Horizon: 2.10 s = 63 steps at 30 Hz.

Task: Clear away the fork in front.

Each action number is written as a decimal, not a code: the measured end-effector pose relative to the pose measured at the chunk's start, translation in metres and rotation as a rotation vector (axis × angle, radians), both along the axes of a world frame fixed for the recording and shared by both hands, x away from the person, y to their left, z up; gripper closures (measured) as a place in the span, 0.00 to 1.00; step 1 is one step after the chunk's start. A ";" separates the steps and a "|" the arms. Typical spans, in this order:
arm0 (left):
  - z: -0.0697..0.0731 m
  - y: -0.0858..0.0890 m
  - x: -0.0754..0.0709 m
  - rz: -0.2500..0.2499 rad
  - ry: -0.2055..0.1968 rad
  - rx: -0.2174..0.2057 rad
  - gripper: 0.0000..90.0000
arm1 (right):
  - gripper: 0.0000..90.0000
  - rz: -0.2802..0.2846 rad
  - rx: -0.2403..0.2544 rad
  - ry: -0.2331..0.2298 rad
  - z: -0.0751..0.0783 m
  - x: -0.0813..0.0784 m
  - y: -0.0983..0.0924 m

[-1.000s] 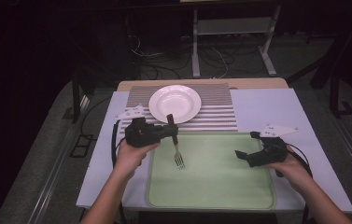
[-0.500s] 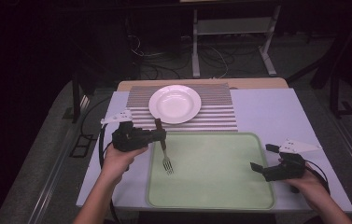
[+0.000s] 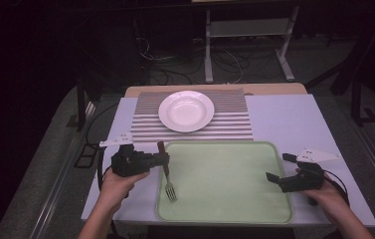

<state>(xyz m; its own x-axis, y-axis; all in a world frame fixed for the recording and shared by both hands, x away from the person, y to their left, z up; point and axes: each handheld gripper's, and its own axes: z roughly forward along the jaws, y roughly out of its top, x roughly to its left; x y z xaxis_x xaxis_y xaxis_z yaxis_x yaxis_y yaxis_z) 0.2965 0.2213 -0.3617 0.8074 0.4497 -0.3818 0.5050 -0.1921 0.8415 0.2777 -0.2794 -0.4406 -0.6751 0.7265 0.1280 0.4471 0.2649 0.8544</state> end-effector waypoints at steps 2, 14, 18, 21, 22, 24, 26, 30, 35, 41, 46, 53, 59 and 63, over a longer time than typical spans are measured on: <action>-0.002 -0.001 0.002 0.004 0.001 -0.005 0.89 | 0.02 0.001 -0.002 -0.001 0.000 0.000 0.000; -0.020 -0.018 0.036 0.047 0.031 0.044 0.85 | 0.02 0.002 -0.025 -0.013 0.000 0.000 0.000; -0.030 -0.026 0.050 0.052 0.064 0.073 0.83 | 0.02 -0.004 -0.025 -0.013 0.000 0.001 -0.002; -0.040 -0.031 0.055 0.054 0.086 0.085 0.82 | 0.02 -0.002 -0.027 -0.017 0.001 0.000 -0.001; -0.043 -0.032 0.055 0.057 0.092 0.083 0.82 | 0.02 0.000 -0.029 -0.018 0.001 0.000 -0.001; -0.048 -0.033 0.056 0.067 0.105 0.076 0.81 | 0.02 0.003 -0.028 -0.021 0.001 0.000 -0.001; -0.052 -0.032 0.057 0.078 0.113 0.082 0.81 | 0.02 0.008 -0.028 -0.020 0.001 0.000 -0.001; -0.061 -0.029 0.059 0.110 0.135 0.104 0.79 | 0.02 0.016 -0.038 -0.018 0.000 0.001 0.000; -0.074 -0.030 0.064 0.137 0.174 0.156 0.77 | 0.02 0.023 -0.040 -0.018 -0.001 0.002 0.001; -0.081 -0.032 0.067 0.169 0.193 0.194 0.76 | 0.02 0.021 -0.024 -0.017 -0.001 0.003 -0.001; -0.081 -0.031 0.067 0.190 0.178 0.209 0.73 | 0.02 0.030 -0.023 -0.019 -0.001 0.001 -0.004; -0.074 -0.038 0.065 0.152 0.124 0.197 0.99 | 0.02 0.040 -0.023 -0.021 -0.001 0.002 -0.002; -0.080 -0.058 0.061 0.087 0.100 0.262 0.99 | 0.02 0.048 -0.036 -0.018 -0.001 0.002 0.002; -0.086 -0.062 0.061 0.083 0.092 0.340 0.99 | 0.02 0.044 -0.040 -0.018 -0.001 0.002 0.002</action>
<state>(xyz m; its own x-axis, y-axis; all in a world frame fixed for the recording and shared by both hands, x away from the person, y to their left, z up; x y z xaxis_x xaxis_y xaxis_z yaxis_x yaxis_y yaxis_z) 0.3577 0.1593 -0.4478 0.7321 0.6260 -0.2686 0.6014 -0.4087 0.6865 0.2796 -0.2770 -0.4417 -0.7084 0.7004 0.0870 0.4192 0.3183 0.8503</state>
